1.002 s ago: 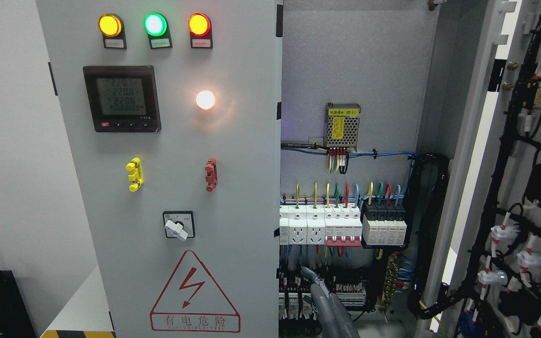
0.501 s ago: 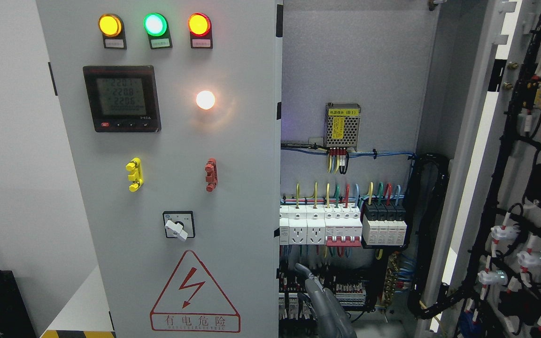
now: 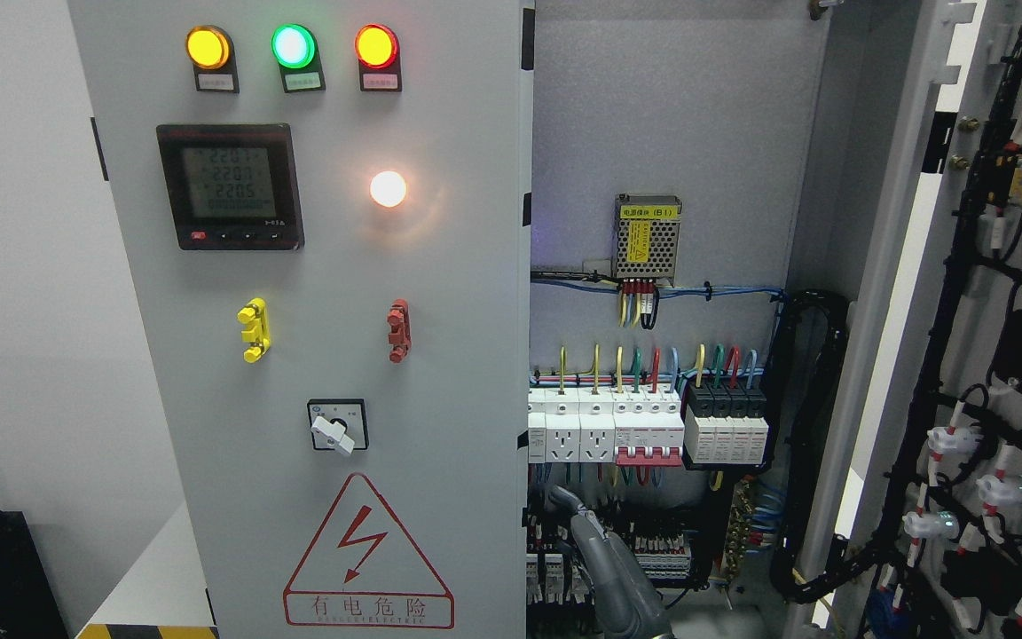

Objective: Open door with both hands

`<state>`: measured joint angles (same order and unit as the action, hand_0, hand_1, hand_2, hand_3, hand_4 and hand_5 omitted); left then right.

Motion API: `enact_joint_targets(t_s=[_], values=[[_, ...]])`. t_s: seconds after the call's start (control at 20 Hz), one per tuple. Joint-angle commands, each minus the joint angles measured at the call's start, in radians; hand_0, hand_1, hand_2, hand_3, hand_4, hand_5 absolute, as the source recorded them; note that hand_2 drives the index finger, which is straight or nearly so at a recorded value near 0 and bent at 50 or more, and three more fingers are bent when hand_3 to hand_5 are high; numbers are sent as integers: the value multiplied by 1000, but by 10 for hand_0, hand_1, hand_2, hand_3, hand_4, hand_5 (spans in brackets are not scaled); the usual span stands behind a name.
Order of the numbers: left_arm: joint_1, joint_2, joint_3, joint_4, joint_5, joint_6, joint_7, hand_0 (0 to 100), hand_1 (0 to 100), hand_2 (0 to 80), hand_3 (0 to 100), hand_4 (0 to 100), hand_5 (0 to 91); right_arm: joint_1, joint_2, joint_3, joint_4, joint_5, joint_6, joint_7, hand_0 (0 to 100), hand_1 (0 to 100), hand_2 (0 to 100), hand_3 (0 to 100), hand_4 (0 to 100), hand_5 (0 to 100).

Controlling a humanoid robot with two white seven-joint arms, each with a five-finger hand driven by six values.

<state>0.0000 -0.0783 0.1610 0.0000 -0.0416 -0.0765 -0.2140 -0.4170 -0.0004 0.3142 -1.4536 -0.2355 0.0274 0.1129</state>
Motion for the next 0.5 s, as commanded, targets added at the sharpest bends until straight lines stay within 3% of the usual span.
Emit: enact_joint_targets(t_s=[0.0,0.45], values=[[18,0,0,-2,-1,0,4,0,0,0,0,0,0,-13,19,14,7,-36,2,2,386,0,0,0,0,0],[18,-1,0,-2,-1,0,2,0,0,0,0,0,0,-32,17,23,10,-59,12,17,386,0,0,0,0,0]])
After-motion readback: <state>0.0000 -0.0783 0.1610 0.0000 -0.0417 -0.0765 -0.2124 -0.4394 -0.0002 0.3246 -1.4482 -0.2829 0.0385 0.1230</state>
